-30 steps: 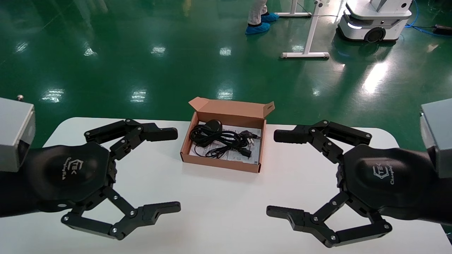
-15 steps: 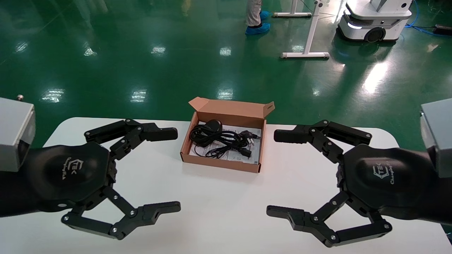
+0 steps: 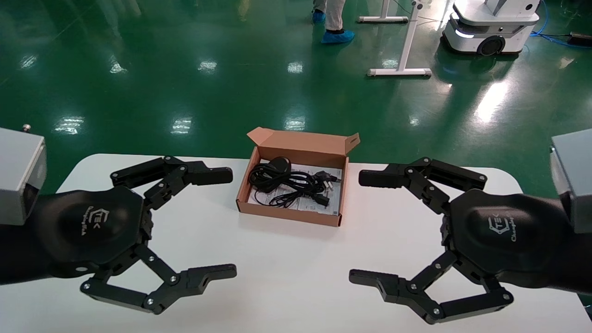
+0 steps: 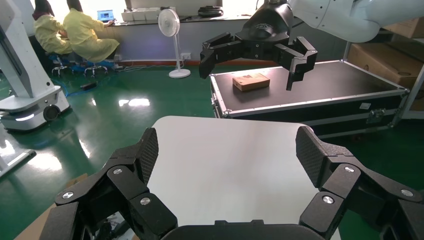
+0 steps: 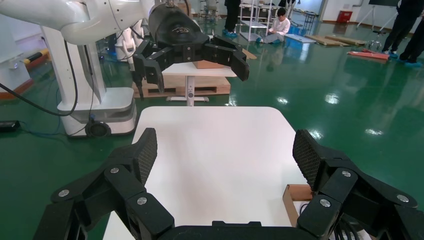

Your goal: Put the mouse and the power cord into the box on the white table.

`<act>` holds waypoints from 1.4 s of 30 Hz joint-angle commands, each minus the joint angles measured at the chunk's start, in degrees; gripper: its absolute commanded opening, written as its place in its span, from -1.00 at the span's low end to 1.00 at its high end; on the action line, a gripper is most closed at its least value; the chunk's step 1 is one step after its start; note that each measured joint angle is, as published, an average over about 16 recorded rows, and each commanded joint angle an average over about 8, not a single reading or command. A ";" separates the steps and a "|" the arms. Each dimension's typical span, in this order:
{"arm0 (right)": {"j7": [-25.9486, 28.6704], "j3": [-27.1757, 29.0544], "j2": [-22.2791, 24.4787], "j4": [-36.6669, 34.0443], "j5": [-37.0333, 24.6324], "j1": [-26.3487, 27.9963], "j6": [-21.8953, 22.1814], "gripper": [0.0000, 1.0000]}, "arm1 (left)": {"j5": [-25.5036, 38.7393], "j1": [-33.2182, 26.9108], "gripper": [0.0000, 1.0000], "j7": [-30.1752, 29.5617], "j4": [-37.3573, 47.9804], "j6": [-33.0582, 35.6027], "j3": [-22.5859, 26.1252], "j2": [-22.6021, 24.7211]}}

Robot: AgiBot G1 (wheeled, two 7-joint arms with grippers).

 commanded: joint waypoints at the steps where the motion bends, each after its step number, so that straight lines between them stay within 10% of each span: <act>1: 0.00 0.00 0.00 0.00 0.00 0.00 0.00 1.00 | 0.00 0.00 1.00 0.00 0.00 0.00 0.00 0.00; 42: 0.00 0.00 0.00 0.00 0.00 0.00 0.00 1.00 | -0.01 0.00 1.00 0.00 0.00 0.00 0.00 0.00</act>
